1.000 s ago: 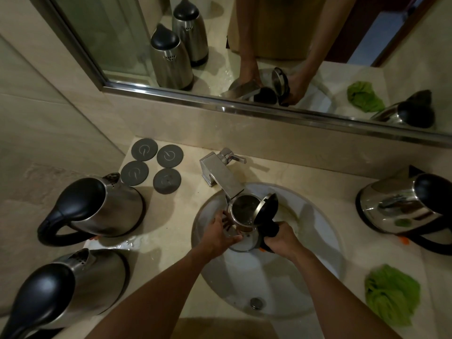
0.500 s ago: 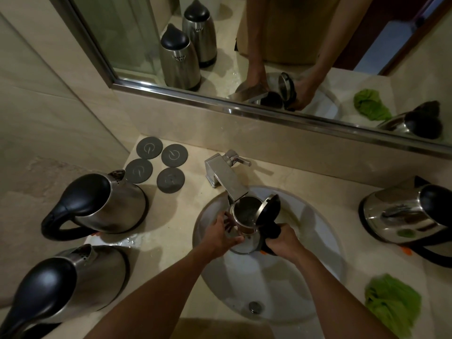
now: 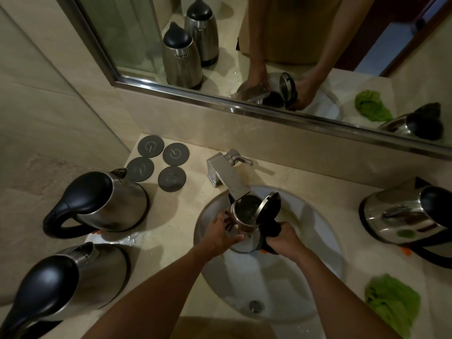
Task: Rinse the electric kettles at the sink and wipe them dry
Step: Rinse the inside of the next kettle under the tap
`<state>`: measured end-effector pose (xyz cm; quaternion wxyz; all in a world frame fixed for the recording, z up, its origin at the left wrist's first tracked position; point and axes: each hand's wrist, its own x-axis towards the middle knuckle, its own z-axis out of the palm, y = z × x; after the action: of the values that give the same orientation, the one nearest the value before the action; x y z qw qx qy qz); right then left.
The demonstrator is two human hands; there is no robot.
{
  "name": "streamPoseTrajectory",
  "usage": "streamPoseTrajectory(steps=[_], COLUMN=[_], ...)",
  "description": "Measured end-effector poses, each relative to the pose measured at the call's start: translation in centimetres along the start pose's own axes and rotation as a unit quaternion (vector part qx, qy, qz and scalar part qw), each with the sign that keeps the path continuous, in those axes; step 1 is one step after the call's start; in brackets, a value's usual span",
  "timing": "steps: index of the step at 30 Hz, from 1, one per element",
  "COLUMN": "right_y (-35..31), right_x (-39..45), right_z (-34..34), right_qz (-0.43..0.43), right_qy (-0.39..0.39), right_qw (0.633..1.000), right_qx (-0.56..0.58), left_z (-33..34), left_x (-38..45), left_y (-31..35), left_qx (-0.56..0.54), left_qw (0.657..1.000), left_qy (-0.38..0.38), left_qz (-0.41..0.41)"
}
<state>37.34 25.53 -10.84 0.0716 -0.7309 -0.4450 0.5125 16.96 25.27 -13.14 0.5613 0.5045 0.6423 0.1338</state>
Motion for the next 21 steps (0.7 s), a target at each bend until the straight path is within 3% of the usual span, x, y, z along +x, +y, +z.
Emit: streamPoseTrajectory(steps=[21], right_y=[-0.13], right_x=[0.17], right_z=[-0.12], right_qz=[0.018], right_qy=[0.005], right_qw=[1.0], right_qx=[0.01], left_z=[-0.14], left_x=[0.17], left_y=[-0.03], left_qx=[-0.007], left_qw=[1.0], left_qy=[0.001], left_qz=[-0.013])
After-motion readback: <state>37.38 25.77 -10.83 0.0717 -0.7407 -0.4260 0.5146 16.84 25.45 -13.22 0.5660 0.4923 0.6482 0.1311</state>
